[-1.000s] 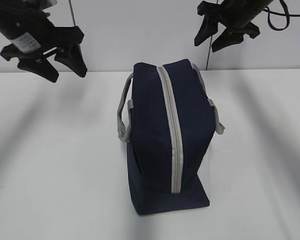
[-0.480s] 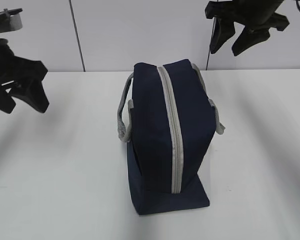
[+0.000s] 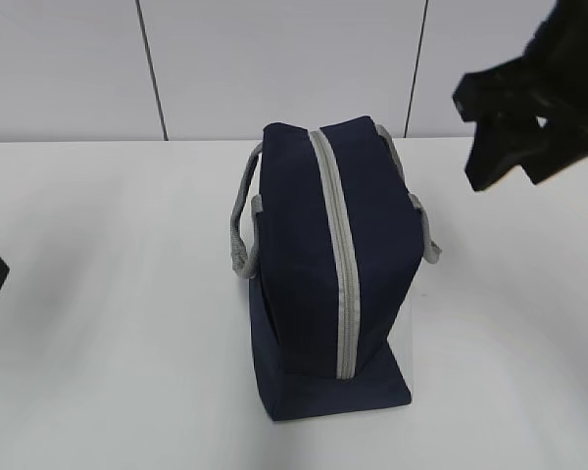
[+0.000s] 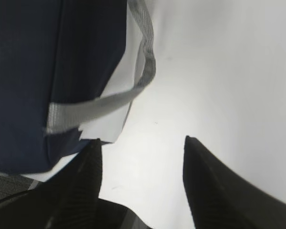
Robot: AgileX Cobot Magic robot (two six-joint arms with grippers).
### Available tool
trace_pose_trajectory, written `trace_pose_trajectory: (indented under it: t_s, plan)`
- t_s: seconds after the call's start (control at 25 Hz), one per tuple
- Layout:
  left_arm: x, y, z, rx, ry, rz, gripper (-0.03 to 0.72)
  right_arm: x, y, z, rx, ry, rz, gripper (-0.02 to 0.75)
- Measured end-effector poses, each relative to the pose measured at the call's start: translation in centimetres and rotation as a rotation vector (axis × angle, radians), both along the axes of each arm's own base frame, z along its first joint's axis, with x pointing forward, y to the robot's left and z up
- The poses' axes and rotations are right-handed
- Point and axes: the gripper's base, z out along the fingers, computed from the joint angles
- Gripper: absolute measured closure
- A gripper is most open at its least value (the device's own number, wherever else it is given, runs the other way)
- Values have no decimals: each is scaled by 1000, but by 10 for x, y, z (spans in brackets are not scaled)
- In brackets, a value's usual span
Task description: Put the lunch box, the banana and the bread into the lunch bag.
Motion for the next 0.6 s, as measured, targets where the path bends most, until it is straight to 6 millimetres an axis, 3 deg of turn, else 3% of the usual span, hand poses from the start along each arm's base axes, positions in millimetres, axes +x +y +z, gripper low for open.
trace_pose_trajectory:
  t_s: [0.36, 0.6]
  plan:
    - [-76, 17, 25, -31, -197, -4, 198, -107, -38, -11, 42, -138, -51, 335]
    - [-119, 27, 22, -49, -281, 3, 198, -168, -59, -17, 94, -263, -90, 335]
